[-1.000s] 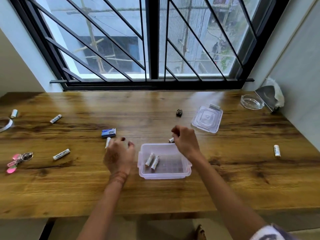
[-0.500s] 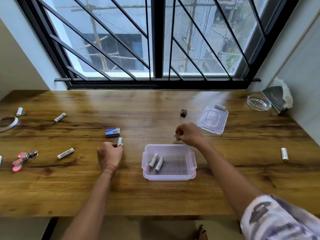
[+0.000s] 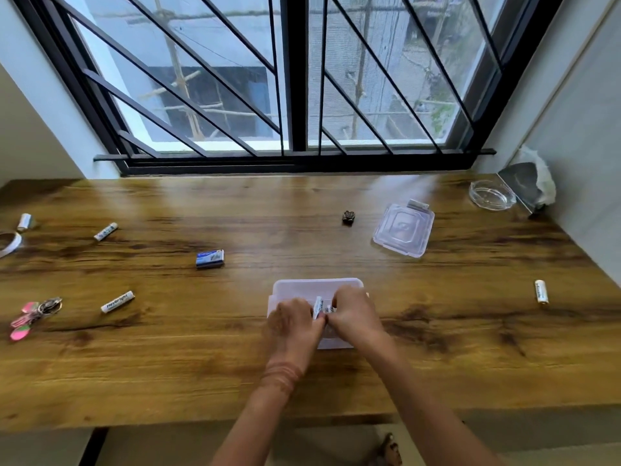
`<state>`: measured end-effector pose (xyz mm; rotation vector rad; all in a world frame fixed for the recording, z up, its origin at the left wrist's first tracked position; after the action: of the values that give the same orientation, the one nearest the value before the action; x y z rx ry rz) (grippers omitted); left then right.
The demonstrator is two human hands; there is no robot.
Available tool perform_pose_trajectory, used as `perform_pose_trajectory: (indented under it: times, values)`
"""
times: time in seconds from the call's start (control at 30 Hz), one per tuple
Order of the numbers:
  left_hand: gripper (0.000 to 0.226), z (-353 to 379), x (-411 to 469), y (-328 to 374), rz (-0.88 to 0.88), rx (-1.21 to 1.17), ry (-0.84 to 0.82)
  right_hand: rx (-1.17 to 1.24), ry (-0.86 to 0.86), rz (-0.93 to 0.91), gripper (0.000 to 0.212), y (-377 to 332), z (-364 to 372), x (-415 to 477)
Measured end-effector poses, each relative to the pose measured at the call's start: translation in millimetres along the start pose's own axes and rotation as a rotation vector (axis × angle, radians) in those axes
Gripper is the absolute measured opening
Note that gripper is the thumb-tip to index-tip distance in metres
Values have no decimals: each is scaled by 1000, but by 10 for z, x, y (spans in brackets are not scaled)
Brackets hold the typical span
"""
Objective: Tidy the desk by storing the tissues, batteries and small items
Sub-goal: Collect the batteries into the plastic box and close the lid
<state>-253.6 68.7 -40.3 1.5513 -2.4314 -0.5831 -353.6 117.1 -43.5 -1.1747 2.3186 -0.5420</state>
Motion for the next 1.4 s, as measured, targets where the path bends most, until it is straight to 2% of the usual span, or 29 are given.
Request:
perform_pose_trajectory:
  times: [0.1, 0.23, 0.33, 0.43, 0.53, 0.6, 0.77, 0.87, 1.03, 1.17, 1.27, 1.4]
  values:
    - [40, 81, 30, 52, 11, 67, -2, -115, 22, -23, 7, -77, -25, -7]
    - [41, 25, 9, 52, 8, 83, 48, -136, 79, -55, 19, -53, -53, 36]
    - [32, -119, -27, 77, 67, -8, 157, -56, 278, -159, 21, -45, -218, -9]
    - [11, -206, 10, 80, 176, -97, 284, 4, 535, -184, 18, 113, -557, -127]
    - [22, -149, 79, 65, 266, -68, 332, -16, 729, -45, 20, 582, -902, -146]
    - [30, -67, 125, 62, 292, -49, 325, -83, 761, 87, 26, 1044, -1052, -96]
    - [38, 116, 186, 42, 243, -4, 255, -265, 616, 500, 57, 2291, -1303, -76]
    - [38, 119, 193, 26, 236, 1, 260, -260, 580, 553, 50, 2696, -1395, -124]
    - [40, 137, 198, 18, 234, 0, 236, -263, 671, 452, 25, 2743, -1483, -210]
    - [39, 124, 185, 12, 229, -8, 218, -186, 673, 390, 27, 2601, -1455, -192]
    - [38, 99, 174, 13, 221, -55, 208, -2, 691, 232, 26, 2194, -1353, -159]
    - [33, -7, 152, -34, 189, -234, 262, 195, 668, -42, 22, 1267, -1086, -295]
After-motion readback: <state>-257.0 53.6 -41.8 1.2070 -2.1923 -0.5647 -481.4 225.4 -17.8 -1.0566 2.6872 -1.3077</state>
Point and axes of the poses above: each hand's wrist, its own x-axis towards the middle knuckle, its own z-axis out of the palm, y = z × x, the point moved 7 cm from there along x, towards the middle knuckle, and after that the axes turned 3 degrees about -z, right-handed, at the moved point
